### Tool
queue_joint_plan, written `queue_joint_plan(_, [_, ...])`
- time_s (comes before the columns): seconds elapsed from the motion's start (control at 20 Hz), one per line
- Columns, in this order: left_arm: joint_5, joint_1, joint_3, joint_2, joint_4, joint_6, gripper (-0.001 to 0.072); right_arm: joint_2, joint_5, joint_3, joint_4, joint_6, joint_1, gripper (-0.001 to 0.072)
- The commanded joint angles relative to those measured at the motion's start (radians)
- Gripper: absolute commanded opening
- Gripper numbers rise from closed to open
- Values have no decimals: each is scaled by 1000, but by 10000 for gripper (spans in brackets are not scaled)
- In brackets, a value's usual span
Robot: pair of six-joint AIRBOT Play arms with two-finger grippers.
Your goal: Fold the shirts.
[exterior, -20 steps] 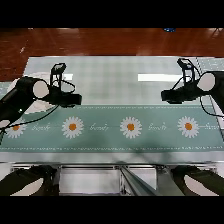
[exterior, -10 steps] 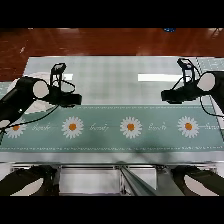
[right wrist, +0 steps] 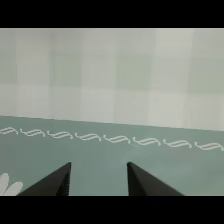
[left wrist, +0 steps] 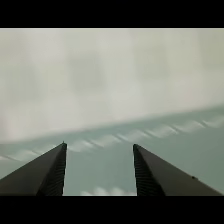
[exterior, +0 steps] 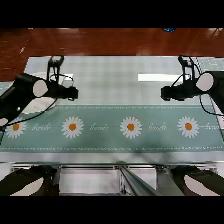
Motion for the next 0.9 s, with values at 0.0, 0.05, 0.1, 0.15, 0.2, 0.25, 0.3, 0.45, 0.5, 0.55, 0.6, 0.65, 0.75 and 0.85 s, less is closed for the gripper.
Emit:
queue_joint_plan(0.0, [77, 100, 92, 0, 325, -44, 507, -8, 57, 0, 0, 5, 0, 410])
queue_joint_plan(0.05, [117, 166, 108, 0, 329, -64, 507, -8, 62, 0, 3, 6, 0, 409])
queue_joint_plan(0.1, [155, 239, 108, -3, 328, -87, 507, -8, 62, 0, 5, 11, 1, 409])
queue_joint_plan(0.15, [166, 312, 108, -14, 322, -104, 506, -8, 62, 0, 8, 21, 1, 409])
queue_joint_plan(0.2, [159, 373, 108, -29, 314, -107, 507, -8, 62, 0, 13, 28, 1, 409])
queue_joint_plan(0.25, [145, 431, 108, -46, 294, -107, 507, -8, 62, 0, 27, 28, 1, 409])
queue_joint_plan(0.3, [127, 488, 108, -66, 251, -106, 507, -8, 61, 0, 40, 29, 1, 409])
queue_joint_plan(0.45, [52, 607, 108, -154, 13, -29, 506, -8, 57, 0, 63, 37, 1, 408])
queue_joint_plan(0.5, [27, 627, 108, -191, -77, 39, 506, -8, 57, 0, 63, 45, 1, 408])
queue_joint_plan(0.55, [1, 638, 109, -232, -141, 101, 506, -8, 58, 0, 63, 50, 1, 408])
queue_joint_plan(0.6, [-23, 638, 109, -267, -144, 116, 506, -8, 62, 0, 64, 54, 1, 408])
queue_joint_plan(0.65, [-44, 637, 109, -305, -127, 116, 506, -8, 67, 0, 68, 55, 1, 408])
queue_joint_plan(0.75, [-78, 637, 109, -364, -123, 115, 506, -8, 77, 0, 80, 54, 1, 408])
queue_joint_plan(0.85, [-119, 636, 109, -407, -124, 115, 502, -8, 79, 0, 83, 55, 1, 408])
